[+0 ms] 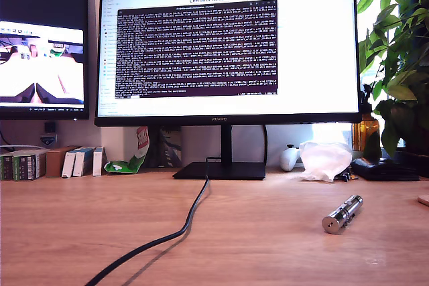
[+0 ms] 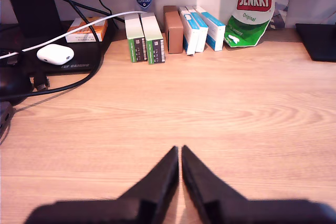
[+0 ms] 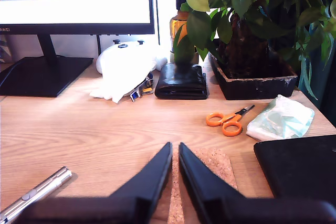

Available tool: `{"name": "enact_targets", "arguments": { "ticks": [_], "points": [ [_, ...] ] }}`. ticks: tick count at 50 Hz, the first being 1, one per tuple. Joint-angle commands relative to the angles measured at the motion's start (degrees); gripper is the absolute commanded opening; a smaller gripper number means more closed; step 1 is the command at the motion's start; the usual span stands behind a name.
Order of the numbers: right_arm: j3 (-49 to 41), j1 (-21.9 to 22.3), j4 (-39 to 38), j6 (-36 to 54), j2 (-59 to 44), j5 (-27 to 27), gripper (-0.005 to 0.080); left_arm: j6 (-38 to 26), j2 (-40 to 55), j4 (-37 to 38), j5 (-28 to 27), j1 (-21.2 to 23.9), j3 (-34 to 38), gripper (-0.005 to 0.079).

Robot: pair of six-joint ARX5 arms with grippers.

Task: Pick the metallic laser pointer with your right arm, pass it to your left arm, then place it down to the left side of the table

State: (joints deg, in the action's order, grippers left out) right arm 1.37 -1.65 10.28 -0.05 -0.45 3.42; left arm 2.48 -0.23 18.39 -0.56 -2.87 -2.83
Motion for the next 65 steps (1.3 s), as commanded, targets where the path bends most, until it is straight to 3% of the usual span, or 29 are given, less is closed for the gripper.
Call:
{"name": "enact_targets", "arguments": {
  "ticks": [1,39,54,58,65],
  "points": [
    [-1.0,-0.5,-0.7,0.1,0.4,0.0,-0.0007,0.1,-0.5,0.9,-0.3,0.0,1.4,-0.0019],
    [-1.0,-0.6,-0.7,-0.2,0.4,-0.4,-0.0008,0.8,-0.5,0.6,-0.7,0.0,1.4,-0.0019],
    [-1.0,-0.6,-1.1,-11.9,0.4,-2.9,-0.0008,10.2,-0.5,-1.6,-3.0,0.0,1.4,-0.0019],
    [-1.0,-0.6,-1.2,-18.0,0.4,-3.1,-0.0008,12.9,-0.5,-4.0,-4.4,0.0,1.4,-0.0019],
    [-1.0,-0.6,-1.2,-19.7,0.4,-3.1,-0.0008,15.3,-0.5,-9.2,-9.3,0.0,1.4,-0.0019]
  ]
}}
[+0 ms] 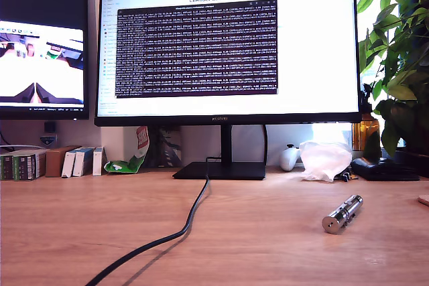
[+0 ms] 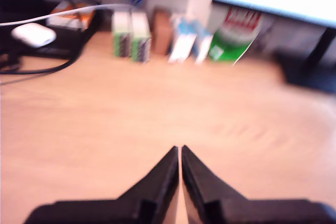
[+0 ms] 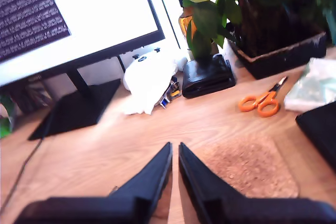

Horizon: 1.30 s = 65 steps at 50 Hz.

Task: Pick the metallic laser pointer with your right arm, pass it to your left arm, then place it down to the left side of the table

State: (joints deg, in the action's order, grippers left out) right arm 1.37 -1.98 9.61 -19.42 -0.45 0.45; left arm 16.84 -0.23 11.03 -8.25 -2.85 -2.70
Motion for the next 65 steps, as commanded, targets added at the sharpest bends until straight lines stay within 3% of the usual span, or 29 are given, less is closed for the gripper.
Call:
{"name": "enact_targets", "arguments": {
  "ticks": [1,7,15,21,28,39,46,54,62,65],
  "points": [
    [-1.0,-0.3,-0.5,-0.3,0.4,-0.1,-0.0008,1.2,-0.5,-2.6,-2.4,0.0,1.2,-0.0019],
    [-0.9,-0.3,-1.8,-4.0,0.4,-0.4,-0.0008,1.3,-0.5,-6.4,-7.1,0.0,0.8,-0.0019],
    [1.0,-0.3,-5.0,-7.6,0.3,-6.5,-0.0010,1.9,-0.5,-8.5,-11.3,0.0,-1.0,-0.0019],
    [5.1,-0.3,-0.1,-7.8,0.0,-10.9,-0.0011,1.9,0.3,-8.5,-14.7,0.0,-3.5,-0.0019],
    [10.3,-0.3,7.9,-7.0,-3.2,-11.0,-0.0011,1.8,3.7,-8.5,-16.5,0.0,-6.1,-0.0019],
    [19.0,-0.3,14.3,1.9,-14.3,-14.2,-0.0011,1.6,10.5,-11.1,-18.9,0.0,-8.3,-0.0019],
    [28.0,-0.3,20.8,12.0,-24.9,-15.5,-0.0011,1.6,14.6,-13.4,-22.3,0.0,-8.8,-0.0019],
    [39.1,-0.3,27.7,33.7,-38.0,-15.4,-0.0011,1.1,17.6,-15.0,-25.1,0.0,-9.0,-0.0019],
    [48.5,-0.3,29.2,53.2,-49.5,-15.7,-0.0011,-2.3,19.5,-15.8,-26.0,0.0,-9.5,-0.0019],
    [51.3,-0.4,28.2,60.6,-53.4,-18.2,-0.0011,-2.3,20.0,-15.9,-25.8,0.0,-9.6,-0.0019]
  ]
}}
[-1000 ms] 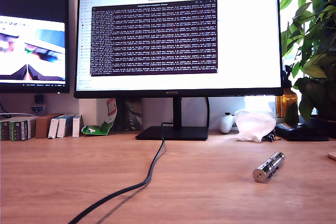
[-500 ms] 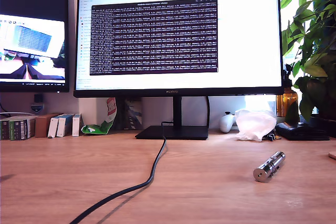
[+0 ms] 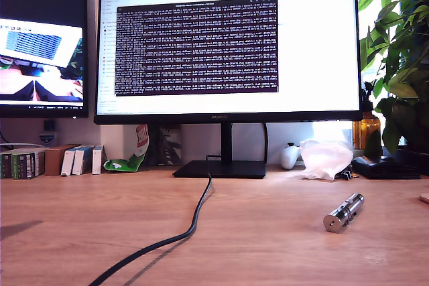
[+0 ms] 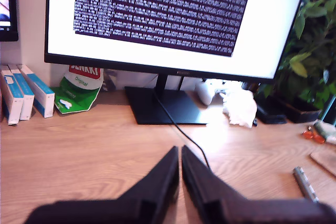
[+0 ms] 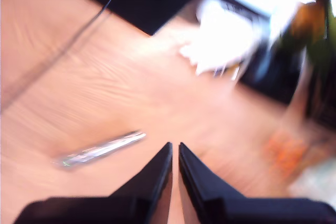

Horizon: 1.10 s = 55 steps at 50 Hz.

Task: Pick the metallic laser pointer with your right arm, pass it to your left arm, then place it down to the left side of the table

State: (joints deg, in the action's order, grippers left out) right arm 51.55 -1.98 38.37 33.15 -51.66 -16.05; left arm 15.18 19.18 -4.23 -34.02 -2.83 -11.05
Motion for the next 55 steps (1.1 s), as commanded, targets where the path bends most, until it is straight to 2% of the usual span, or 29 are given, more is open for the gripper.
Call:
{"name": "enact_targets", "arguments": {
  "ticks": [1,5,8,14,16,32,40,44,50,55],
  "points": [
    [1.7,-0.4,-0.9,9.4,-3.3,-2.5,-0.0011,-0.6,0.7,-0.8,0.0,0.0,-1.2,-0.0019],
    [4.3,-0.4,-2.4,22.6,-7.5,-4.9,-0.0011,-0.6,1.1,-1.2,0.0,0.0,-1.2,-0.0019],
    [6.1,-0.9,-2.5,26.7,-10.8,-5.7,-0.0011,-0.6,1.2,-1.2,0.0,0.0,-1.2,-0.0019],
    [7.6,-2.6,-3.6,34.9,-15.9,-4.3,-0.0011,-0.6,1.2,-1.5,0.8,0.0,-1.2,-0.0019],
    [7.7,-3.2,-3.4,41.5,-17.4,-3.1,-0.0011,-0.6,1.2,-1.6,1.1,0.0,-1.2,-0.0019],
    [11.3,-13.7,15.8,66.2,-28.0,4.0,-0.0011,-0.6,1.2,-1.3,1.5,0.0,-1.2,-0.0019],
    [11.3,-19.6,18.4,68.5,-32.4,4.9,-0.0003,-0.5,1.2,0.5,1.4,0.0,-1.2,-0.0019],
    [11.3,-22.7,20.2,68.6,-34.1,6.2,0.0081,-0.1,1.2,1.7,1.4,0.0,-1.2,-0.0019],
    [11.3,-25.2,21.0,68.6,-36.7,5.8,0.0327,-0.1,1.2,3.3,1.2,0.0,-1.2,-0.0019],
    [11.3,-25.4,19.6,68.7,-38.4,5.0,0.0376,-0.1,1.1,4.3,0.4,0.0,-1.2,-0.0019]
  ]
}}
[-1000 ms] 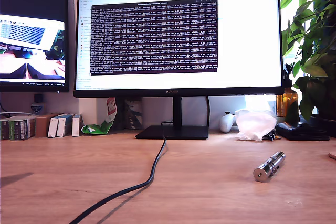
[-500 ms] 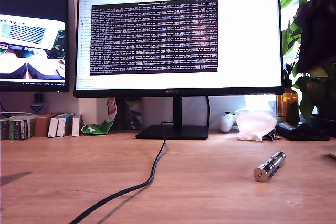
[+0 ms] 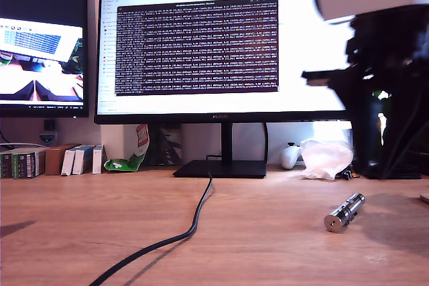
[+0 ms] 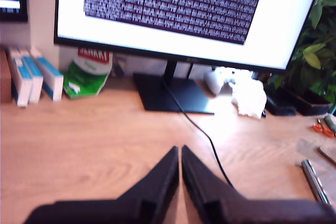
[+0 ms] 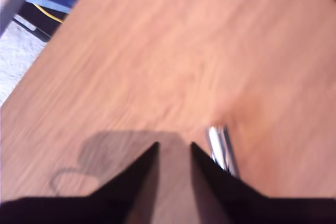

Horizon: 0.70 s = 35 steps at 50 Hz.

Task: Pick the metallic laser pointer with your right arm, pass it to your left arm, then place it down to the left side of the table

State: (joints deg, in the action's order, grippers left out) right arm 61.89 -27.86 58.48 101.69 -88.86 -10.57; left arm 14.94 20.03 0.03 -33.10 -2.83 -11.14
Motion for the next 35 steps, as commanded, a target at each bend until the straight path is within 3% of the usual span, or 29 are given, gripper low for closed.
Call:
{"name": "enact_targets", "arguments": {
  "ticks": [1,17,35],
  "points": [
    [1.0,0.5,-0.6,0.2,-1.5,-0.5,0.0378,0.1,0.2,0.2,-0.7,0.0,-1.1,-0.0019],
    [4.9,0.7,-2.2,0.3,-5.6,-1.1,0.0437,0.1,0.2,2.1,-1.4,0.0,-1.1,-0.0019],
    [6.1,3.3,-3.4,0.4,-9.2,-1.1,0.0437,0.1,0.2,2.1,-1.4,0.0,-1.1,-0.0019]
  ]
}}
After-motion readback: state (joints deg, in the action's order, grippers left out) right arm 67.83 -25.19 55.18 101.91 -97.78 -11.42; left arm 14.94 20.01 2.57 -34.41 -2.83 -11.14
